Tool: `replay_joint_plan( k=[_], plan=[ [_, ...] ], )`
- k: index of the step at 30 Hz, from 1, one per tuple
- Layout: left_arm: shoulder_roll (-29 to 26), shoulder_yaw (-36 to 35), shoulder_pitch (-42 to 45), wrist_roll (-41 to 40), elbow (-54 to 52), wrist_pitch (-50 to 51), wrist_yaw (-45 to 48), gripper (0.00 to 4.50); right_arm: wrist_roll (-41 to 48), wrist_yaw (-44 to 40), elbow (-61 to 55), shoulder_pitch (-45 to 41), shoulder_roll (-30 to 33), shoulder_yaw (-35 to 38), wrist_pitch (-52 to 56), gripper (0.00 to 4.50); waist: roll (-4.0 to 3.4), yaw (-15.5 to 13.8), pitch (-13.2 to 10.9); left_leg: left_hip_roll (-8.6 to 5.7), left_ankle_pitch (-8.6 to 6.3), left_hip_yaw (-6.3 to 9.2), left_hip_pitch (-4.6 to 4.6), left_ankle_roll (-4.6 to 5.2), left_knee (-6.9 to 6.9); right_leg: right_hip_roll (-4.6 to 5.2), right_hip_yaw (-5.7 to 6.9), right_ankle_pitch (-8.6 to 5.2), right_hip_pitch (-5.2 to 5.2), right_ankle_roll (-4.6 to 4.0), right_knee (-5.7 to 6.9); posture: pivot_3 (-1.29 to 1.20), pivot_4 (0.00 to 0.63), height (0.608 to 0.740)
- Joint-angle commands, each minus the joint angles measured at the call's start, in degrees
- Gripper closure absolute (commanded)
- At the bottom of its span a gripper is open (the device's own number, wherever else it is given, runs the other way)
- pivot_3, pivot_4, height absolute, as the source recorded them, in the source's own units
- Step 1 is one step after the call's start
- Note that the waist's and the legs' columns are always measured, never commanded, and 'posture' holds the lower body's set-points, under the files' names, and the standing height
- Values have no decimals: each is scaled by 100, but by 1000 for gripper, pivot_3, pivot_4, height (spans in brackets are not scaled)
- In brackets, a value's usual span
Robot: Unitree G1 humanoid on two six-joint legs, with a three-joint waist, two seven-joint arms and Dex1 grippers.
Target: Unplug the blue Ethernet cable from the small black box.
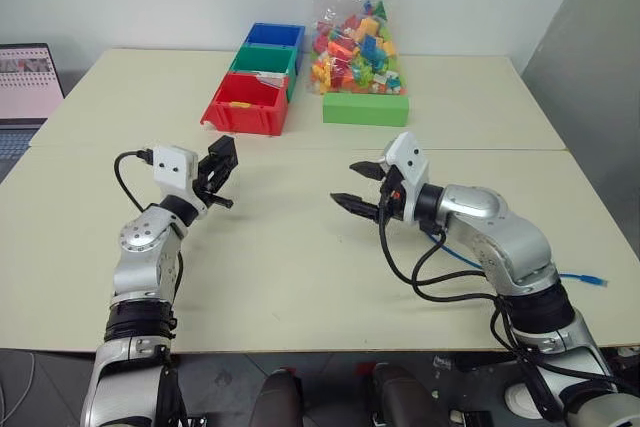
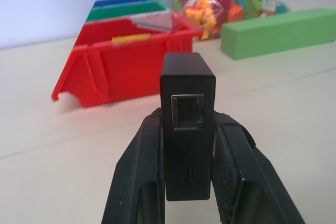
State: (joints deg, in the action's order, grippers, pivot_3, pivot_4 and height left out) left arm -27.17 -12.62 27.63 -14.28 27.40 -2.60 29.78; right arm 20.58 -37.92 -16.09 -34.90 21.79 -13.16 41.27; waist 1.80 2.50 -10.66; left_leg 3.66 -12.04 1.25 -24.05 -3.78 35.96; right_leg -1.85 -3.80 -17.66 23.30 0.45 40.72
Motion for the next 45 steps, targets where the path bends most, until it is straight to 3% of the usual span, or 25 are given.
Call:
replay_joint_plan(
  k=[1, 6, 7, 15, 21, 28, 34, 39, 45],
  plan=[
    [64, -36, 133, 165, 568, -386, -158, 3723, 80, 32, -232, -262, -23, 53, 230, 962, 0, -3, 0, 0, 0, -1, 1, 0, 0, 0, 1, 0, 0, 1, 1, 0, 150, 740],
    [102, -152, 136, 106, 1175, -474, -188, 3723, 20, 118, -178, -378, -50, 58, 319, 962, 2, -5, 1, 1, 0, 3, 1, 0, 0, -1, 8, 1, -1, 0, 2, 0, 150, 740],
    [105, -169, 119, 66, 1203, -459, -149, 3021, 16, 120, -181, -381, -47, 52, 329, 882, 2, -4, 1, 1, 0, 3, 2, 0, 0, -1, 8, 1, -1, 1, 3, 0, 150, 740],
    [164, -258, -41, -93, 1018, -346, -38, 1334, -3, 119, -191, -370, -56, 26, 364, 882, 2, 4, 1, 1, 0, 1, 4, 0, 0, -1, 7, 1, -3, 0, 4, 0, 150, 740],
    [87, -282, -726, -144, -277, 533, -371, 191, -33, 120, -224, -303, -50, 16, 388, 882, 2, 35, 1, 2, 0, 0, 5, 0, 0, 0, 3, 1, -3, 0, 4, 0, 150, 740],
    [-531, -140, -1838, -128, -2533, 2125, -248, 191, -65, 99, -297, 44, 196, 159, 318, 882, 1, 75, 1, 5, 0, 4, 6, -1, -3, 0, -14, -3, -4, 6, 4, 0, 150, 740],
    [-1662, -725, -2519, -893, -3904, 2842, 974, 191, 200, -668, -388, 506, 936, 674, -177, 882, 4, 57, -1, 3, 0, 6, 6, -1, -5, 3, -14, -11, -3, 17, 0, 0, 150, 740],
    [-2610, -1137, -2735, -1386, -4174, 3459, 1832, 191, 642, -1469, -303, 659, 1587, 1055, -270, 882, 3, 61, -12, 3, 0, 1, 10, 0, -7, 4, -12, -14, -4, 20, -7, 0, 150, 740],
    [-3001, -1367, -2594, -1608, -4069, 3827, 2123, 191, 851, -1818, -104, 578, 1902, 1285, -242, 882, 1, 81, -16, 6, -1, -2, 15, 0, -10, 1, -15, -16, -3, 18, -6, 0, 150, 740]
  ],
)
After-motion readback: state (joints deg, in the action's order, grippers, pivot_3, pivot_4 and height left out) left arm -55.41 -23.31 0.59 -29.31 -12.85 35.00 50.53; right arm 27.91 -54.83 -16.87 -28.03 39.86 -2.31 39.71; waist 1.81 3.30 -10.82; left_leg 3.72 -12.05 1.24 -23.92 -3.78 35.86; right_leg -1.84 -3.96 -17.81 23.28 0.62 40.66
